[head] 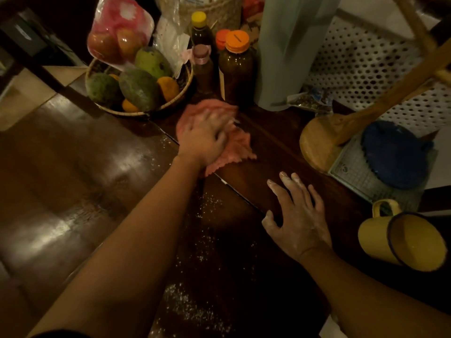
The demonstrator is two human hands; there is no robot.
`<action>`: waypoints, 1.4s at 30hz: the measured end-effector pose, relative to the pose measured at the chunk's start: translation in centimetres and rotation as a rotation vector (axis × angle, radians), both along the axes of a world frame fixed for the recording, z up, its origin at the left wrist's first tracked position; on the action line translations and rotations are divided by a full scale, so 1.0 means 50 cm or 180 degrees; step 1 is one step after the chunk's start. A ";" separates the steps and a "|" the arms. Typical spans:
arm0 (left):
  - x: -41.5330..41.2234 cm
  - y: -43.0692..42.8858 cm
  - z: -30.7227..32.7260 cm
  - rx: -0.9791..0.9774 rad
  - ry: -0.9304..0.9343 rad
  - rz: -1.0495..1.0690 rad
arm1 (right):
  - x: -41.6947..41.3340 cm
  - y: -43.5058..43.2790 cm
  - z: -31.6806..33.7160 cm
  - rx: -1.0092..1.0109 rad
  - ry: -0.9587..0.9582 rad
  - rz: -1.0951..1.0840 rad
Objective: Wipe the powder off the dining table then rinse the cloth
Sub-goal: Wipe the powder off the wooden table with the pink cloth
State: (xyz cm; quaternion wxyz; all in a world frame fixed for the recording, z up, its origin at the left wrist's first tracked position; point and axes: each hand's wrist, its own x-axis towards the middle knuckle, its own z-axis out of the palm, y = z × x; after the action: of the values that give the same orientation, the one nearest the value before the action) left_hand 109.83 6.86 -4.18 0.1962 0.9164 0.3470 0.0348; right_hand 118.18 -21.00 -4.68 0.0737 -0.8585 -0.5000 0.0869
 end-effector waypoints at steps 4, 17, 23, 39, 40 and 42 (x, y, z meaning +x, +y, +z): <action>-0.016 -0.002 -0.012 0.0018 0.0036 0.1441 | 0.002 0.000 -0.001 -0.0013 -0.0016 0.0023; -0.176 0.046 -0.011 0.0122 0.0259 0.1663 | 0.008 -0.002 -0.004 -0.0011 0.0113 0.0030; -0.241 -0.111 0.008 0.0049 0.0422 -0.0538 | 0.004 -0.001 -0.001 0.0032 0.0028 0.0042; -0.264 -0.301 0.014 -0.0320 0.0021 -0.1139 | 0.002 -0.004 -0.006 0.0249 0.0098 0.0002; -0.308 -0.282 0.017 -0.0469 -0.0269 -0.0762 | 0.003 -0.003 -0.006 0.0245 0.0122 0.0006; -0.416 -0.216 0.016 -0.0593 -0.0868 0.0664 | 0.004 -0.004 -0.006 0.0249 0.0140 -0.0003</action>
State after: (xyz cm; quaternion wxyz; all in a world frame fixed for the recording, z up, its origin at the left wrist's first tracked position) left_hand 89.01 -3.91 -3.39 0.3207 0.8402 0.4120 0.1466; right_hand 118.36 -21.18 -5.00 0.1182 -0.8531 -0.5008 0.0861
